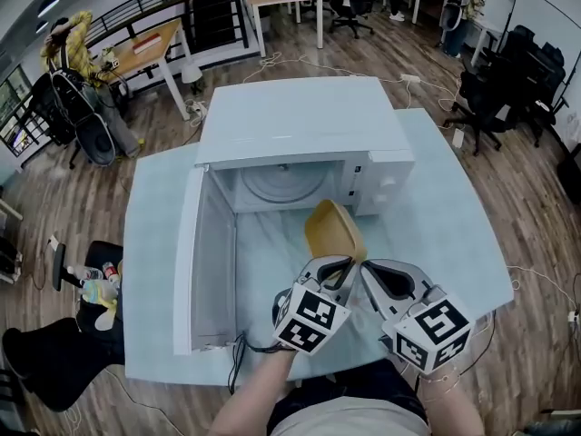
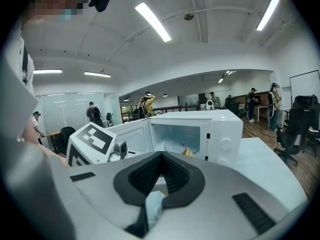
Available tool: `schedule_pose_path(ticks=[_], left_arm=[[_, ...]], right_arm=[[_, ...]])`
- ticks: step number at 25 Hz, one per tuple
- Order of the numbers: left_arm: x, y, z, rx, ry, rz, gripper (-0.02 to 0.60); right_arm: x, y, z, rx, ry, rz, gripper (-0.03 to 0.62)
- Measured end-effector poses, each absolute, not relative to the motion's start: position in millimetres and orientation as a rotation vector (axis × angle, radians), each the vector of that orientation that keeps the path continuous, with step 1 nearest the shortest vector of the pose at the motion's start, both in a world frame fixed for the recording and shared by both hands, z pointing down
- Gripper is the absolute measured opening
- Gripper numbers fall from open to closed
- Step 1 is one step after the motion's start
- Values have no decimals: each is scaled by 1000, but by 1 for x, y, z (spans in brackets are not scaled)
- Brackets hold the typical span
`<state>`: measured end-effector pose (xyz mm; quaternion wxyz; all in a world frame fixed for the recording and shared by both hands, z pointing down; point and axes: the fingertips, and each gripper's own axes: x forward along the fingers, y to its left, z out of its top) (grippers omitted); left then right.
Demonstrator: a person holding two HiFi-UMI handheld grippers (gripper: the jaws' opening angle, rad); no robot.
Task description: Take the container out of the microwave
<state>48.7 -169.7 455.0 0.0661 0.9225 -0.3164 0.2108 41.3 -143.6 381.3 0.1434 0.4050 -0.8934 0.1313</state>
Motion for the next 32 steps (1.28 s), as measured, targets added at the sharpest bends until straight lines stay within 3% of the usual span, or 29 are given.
schedule_pose_path(ticks=[10,32], left_arm=[[55,-117,396,2908,-916,532,25],[-39,-49,334,2955,-1103,483,25]], right_arm=[[39,-125,363,1208,-2608,328,9],[1,-61,332,1256,-2714,232,9]])
